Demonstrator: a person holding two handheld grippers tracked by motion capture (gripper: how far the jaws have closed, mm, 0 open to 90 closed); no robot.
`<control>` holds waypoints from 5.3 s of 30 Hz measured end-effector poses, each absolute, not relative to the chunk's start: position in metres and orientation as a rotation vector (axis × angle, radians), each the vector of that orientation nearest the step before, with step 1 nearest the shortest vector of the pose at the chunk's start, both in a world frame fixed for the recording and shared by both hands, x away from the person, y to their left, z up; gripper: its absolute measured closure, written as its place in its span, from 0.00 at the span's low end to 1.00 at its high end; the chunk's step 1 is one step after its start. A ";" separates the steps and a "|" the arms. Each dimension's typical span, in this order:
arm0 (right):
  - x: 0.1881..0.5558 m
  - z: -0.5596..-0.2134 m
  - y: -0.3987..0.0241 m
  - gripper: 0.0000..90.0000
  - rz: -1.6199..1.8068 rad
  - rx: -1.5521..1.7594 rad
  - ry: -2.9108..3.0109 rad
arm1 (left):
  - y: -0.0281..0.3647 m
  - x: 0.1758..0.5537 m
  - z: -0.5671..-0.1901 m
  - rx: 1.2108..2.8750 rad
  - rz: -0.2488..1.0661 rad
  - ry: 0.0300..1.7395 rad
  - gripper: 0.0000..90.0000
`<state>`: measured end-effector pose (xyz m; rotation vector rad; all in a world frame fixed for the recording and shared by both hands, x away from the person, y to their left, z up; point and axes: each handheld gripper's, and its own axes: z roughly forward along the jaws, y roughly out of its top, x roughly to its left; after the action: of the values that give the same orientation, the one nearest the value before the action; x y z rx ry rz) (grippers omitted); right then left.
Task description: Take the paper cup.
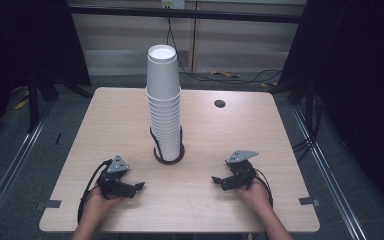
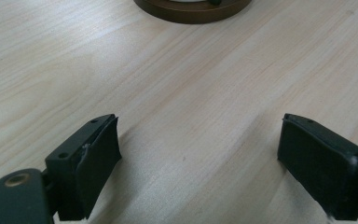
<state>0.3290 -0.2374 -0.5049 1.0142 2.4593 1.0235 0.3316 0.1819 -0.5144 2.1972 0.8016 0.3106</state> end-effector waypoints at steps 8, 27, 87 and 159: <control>0.329 -0.505 -0.237 0.15 1.024 1.015 2.459 | 0.182 0.331 -0.515 2.193 0.309 0.806 0.14; 0.332 -0.482 -0.227 0.14 1.100 1.030 2.476 | 0.194 0.339 -0.476 2.023 0.277 0.910 0.16; 0.384 -0.311 -0.150 0.15 1.356 0.827 2.363 | 0.165 0.397 -0.267 1.994 0.333 0.738 0.18; 0.405 -0.289 -0.100 0.18 1.395 0.873 2.272 | 0.104 0.422 -0.241 1.785 0.435 0.649 0.14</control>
<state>0.4053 -0.1002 -0.2891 0.8735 2.2720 1.3947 0.4221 0.1044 -0.2411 1.7852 0.6495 0.4351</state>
